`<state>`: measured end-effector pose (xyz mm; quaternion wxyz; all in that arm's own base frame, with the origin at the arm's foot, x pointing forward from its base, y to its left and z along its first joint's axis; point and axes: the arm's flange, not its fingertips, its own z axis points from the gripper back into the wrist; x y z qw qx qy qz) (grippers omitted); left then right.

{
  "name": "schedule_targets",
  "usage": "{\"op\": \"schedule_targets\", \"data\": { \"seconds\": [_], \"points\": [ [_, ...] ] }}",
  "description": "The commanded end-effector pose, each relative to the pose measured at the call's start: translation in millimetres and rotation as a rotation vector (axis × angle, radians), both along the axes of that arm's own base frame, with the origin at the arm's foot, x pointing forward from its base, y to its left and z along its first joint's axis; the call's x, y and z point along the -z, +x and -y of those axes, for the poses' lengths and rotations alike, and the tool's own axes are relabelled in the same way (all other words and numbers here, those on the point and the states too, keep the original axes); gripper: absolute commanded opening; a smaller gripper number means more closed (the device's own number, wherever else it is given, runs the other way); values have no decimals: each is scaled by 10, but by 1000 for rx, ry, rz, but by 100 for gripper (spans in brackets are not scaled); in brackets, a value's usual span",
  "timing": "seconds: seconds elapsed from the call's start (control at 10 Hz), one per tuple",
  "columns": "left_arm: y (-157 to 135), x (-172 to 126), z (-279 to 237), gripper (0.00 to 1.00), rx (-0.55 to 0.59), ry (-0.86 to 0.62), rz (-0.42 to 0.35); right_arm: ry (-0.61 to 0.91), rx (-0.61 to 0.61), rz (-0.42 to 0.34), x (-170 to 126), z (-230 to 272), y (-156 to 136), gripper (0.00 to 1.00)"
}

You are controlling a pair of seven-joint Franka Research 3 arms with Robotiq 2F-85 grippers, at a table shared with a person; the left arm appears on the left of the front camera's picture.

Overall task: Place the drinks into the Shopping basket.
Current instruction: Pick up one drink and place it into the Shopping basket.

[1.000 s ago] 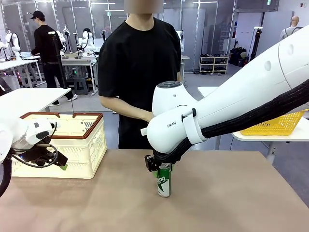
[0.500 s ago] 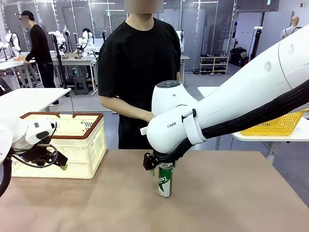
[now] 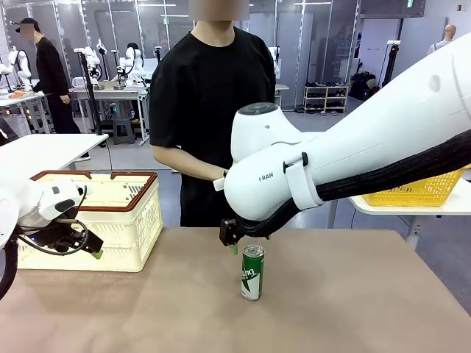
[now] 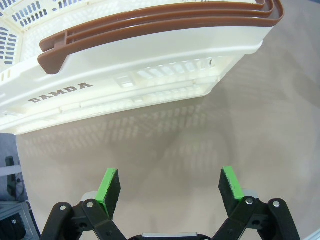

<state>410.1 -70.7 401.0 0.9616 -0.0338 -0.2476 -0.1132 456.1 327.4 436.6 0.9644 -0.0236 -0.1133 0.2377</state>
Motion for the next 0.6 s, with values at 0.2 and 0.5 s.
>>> {"op": "schedule_targets", "data": {
  "seconds": [0.2, 0.5],
  "points": [
    [8, 8, -19, 100, -3, -3, -2, -18, 7, 9, -298, 55, -227, 100],
    [8, 8, -19, 100, -3, -3, -2, 0, 25, 34, -493, 394, -361, 100]
  ]
}}
